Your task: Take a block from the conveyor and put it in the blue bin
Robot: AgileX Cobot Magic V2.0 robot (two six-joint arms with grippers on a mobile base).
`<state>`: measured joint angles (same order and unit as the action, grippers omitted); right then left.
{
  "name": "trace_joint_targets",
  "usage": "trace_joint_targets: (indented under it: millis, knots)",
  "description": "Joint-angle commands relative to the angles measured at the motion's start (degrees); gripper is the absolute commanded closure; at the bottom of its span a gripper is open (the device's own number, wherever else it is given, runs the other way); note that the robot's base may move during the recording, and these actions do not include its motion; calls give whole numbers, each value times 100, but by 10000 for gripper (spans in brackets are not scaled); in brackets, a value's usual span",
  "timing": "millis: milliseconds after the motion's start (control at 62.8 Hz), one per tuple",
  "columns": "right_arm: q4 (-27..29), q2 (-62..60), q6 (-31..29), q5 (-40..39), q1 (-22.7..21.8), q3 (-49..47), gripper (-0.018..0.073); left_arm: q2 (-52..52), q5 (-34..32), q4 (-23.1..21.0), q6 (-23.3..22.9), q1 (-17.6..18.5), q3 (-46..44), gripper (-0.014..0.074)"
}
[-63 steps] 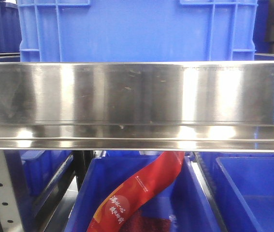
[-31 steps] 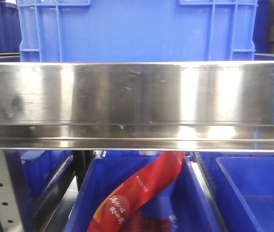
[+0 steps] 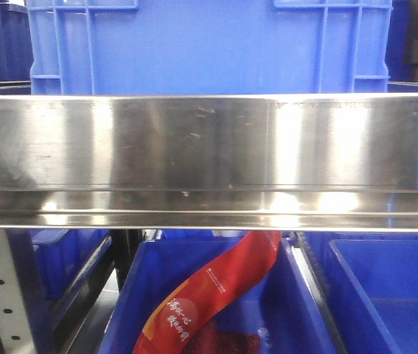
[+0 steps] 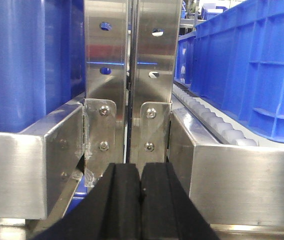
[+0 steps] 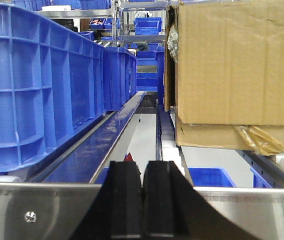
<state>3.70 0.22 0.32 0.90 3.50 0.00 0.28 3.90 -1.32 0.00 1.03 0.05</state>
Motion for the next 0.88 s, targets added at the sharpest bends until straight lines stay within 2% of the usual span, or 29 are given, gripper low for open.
trace_joint_targets:
  millis: [0,860]
  knots:
    - [-44,-22,-32,-133,-33,0,721,-28,-82,-7,-82,-32,-5,707]
    - [-44,-22,-32,-133,-33,0,721,-28,-104,-7,-83,-32,-5,707]
